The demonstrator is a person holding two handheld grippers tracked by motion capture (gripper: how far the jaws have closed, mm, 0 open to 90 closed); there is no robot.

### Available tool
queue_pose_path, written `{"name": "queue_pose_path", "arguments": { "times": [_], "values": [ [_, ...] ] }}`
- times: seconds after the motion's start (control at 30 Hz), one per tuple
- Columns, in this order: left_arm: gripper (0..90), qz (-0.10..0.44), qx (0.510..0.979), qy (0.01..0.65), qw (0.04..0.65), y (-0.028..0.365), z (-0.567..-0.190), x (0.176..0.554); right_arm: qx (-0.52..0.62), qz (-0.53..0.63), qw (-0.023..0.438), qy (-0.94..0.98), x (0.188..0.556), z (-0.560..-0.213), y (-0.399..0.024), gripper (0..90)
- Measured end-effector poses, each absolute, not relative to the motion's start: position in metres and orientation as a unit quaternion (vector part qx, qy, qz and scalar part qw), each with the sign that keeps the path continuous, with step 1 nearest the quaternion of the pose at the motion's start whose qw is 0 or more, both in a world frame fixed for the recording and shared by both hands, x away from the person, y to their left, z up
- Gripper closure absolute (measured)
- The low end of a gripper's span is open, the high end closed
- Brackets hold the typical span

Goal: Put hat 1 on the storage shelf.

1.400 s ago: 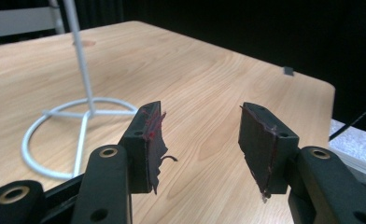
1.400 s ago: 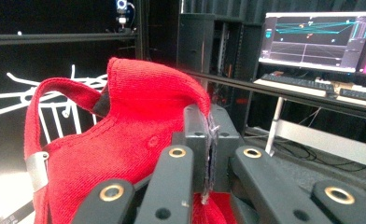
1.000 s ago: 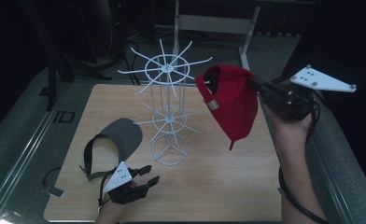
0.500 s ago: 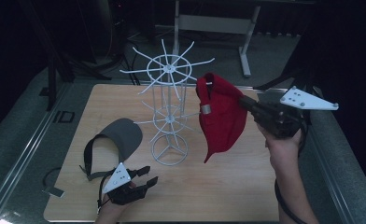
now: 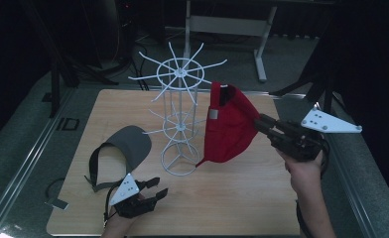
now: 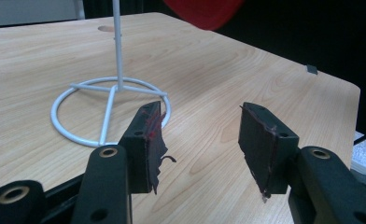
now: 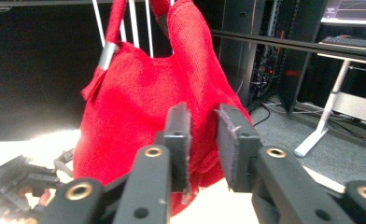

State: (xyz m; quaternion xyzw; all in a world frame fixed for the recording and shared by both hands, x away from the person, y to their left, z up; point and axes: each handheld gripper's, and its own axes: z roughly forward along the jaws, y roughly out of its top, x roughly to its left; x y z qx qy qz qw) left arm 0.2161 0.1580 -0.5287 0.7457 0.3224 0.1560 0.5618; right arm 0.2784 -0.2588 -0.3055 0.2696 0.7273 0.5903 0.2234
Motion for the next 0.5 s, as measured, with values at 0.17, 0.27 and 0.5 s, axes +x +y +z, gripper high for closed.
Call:
{"name": "queue_pose_path", "arguments": {
  "times": [0.17,0.27,0.5],
  "values": [
    [50.1,0.159,0.748,0.323,0.558,0.158,-0.528,0.216,0.271,0.594,0.222,0.724,0.273,-0.311,-0.273,59.8],
    [50.3,0.159,0.748,0.322,0.557,0.159,-0.528,0.216,0.270,0.599,0.229,0.718,0.266,-0.313,-0.284,55.8],
    [50.3,0.157,0.751,0.322,0.555,0.158,-0.529,0.216,0.279,0.575,0.228,0.734,0.264,-0.333,-0.298,37.3]
  ]
}}
